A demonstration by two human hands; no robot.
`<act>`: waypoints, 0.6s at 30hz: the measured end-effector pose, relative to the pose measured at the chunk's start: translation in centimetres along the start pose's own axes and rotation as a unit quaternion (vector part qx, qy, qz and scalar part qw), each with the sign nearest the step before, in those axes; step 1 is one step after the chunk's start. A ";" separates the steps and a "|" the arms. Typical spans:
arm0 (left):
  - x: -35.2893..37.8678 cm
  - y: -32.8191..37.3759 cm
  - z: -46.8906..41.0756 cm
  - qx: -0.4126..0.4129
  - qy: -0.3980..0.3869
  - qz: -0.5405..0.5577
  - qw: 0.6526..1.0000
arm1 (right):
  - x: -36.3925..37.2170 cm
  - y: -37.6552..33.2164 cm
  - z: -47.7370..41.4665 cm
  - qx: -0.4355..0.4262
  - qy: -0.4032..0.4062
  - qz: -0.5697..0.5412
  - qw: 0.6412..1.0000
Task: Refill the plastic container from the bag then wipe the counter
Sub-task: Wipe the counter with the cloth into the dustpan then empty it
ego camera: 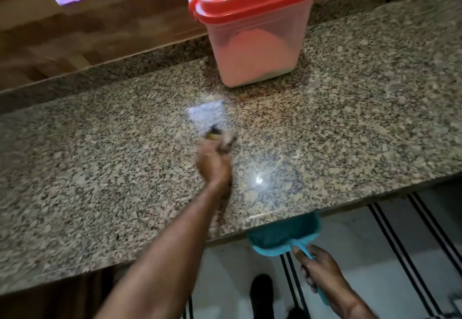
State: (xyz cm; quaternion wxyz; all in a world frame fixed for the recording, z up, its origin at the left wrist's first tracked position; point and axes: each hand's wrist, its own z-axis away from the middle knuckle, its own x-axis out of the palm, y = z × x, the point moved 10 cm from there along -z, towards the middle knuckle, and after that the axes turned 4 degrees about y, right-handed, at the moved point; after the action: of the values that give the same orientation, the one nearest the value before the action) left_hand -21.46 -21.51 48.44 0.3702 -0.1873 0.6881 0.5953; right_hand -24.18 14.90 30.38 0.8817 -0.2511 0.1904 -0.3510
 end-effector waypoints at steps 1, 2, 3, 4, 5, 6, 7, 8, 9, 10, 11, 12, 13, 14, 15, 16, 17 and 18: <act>2.0 1.7 0.9 0.036 -0.040 0.034 0.998 | 0.5 -0.2 0.0 0.001 -0.004 0.008 1.000; 3.2 2.3 1.2 0.048 -0.070 0.062 0.994 | 0.8 -0.4 0.1 0.000 -0.006 0.013 1.000; 3.3 1.9 0.5 0.049 -0.072 0.082 0.993 | 1.1 -0.6 0.3 -0.002 -0.008 0.015 1.000; 2.1 0.6 -0.8 0.022 -0.050 0.091 0.994 | 1.2 -0.9 0.4 -0.003 -0.009 0.016 1.000; 0.5 -0.9 -2.1 -0.007 -0.008 0.093 0.996 | 1.2 -1.2 0.5 -0.003 -0.008 0.018 1.000; -1.4 -3.3 -3.5 -0.050 0.042 0.073 0.995 | 1.1 -1.4 0.6 -0.003 -0.006 0.019 1.000; -3.1 -5.4 -4.5 -0.098 0.083 0.041 0.991 | 0.9 -1.6 0.6 -0.004 -0.004 0.016 1.000; -4.0 -6.7 -5.0 -0.131 0.102 0.007 0.986 | 0.8 -1.8 0.6 -0.005 -0.003 0.012 1.000; -4.1 -6.9 -5.2 -0.138 0.112 -0.025 0.984 | 0.7 -2.0 0.6 -0.005 -0.002 0.011 1.000; -3.4 -5.9 -4.8 -0.137 0.099 -0.040 0.985 | 0.5 -2.1 0.6 -0.005 0.000 0.008 1.000; -1.5 -3.8 -4.2 -0.101 0.059 -0.042 0.992 | 0.5 -2.2 0.5 -0.004 0.002 0.004 1.000; 0.7 -1.0 -3.3 -0.052 0.029 -0.004 0.998 | 0.3 -2.2 0.5 -0.004 0.006 -0.001 1.000; 2.9 1.8 -2.0 -0.008 -0.011 0.051 0.999 | 0.3 -2.3 0.5 -0.004 0.008 -0.004 1.000; 4.9 5.1 -0.3 0.069 -0.057 0.080 0.993 | 0.3 -2.3 0.6 -0.004 0.009 -0.008 1.000; 7.1 8.2 1.7 0.148 -0.114 0.094 0.978 | 0.0 -2.3 0.7 -0.006 0.011 -0.013 1.000; 8.7 9.8 3.1 0.193 -0.178 0.080 0.962 | -0.2 -2.4 0.8 -0.009 0.012 -0.018 1.000; 9.4 10.2 3.1 0.195 -0.203 0.083 0.956 | -0.4 -2.4 1.0 -0.012 0.012 -0.019 1.000; 9.2 9.9 1.5 0.189 -0.194 0.079 0.959 | -0.8 -2.5 1.2 -0.015 0.012 -0.020 1.000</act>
State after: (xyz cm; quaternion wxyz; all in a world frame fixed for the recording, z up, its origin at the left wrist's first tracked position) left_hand -33.98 -16.20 48.36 0.4766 0.0598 0.7159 0.5066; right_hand -25.39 14.31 32.91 0.8684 -0.2636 0.2016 -0.3684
